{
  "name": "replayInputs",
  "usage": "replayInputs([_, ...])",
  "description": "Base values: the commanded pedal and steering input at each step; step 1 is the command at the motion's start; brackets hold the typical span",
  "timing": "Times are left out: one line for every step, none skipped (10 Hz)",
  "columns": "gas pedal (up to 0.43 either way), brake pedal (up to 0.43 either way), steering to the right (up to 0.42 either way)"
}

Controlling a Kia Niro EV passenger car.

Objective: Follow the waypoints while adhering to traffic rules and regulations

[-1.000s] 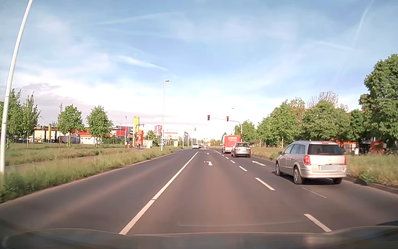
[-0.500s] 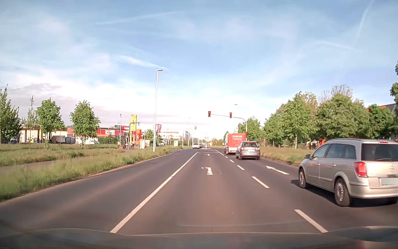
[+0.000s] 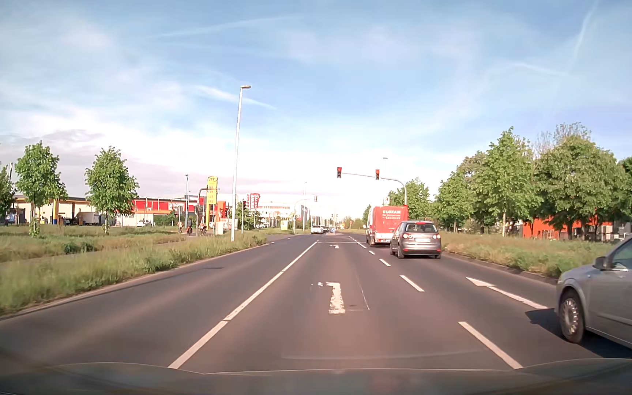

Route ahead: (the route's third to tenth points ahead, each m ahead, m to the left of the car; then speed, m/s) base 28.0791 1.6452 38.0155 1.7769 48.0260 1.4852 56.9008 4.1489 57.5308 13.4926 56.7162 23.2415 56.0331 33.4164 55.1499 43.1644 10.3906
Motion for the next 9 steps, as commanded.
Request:
replayInputs([0.0,0.25,-0.01])
replayInputs([0.0,0.256,-0.009])
replayInputs([0.0,0.262,-0.009])
replayInputs([0.0,0.262,-0.009])
replayInputs([0.0,0.274,-0.009])
replayInputs([0.0,0.268,-0.009])
replayInputs([0.0,0.268,-0.008])
replayInputs([0.0,0.268,-0.008])
replayInputs([0.0,0.268,-0.007])
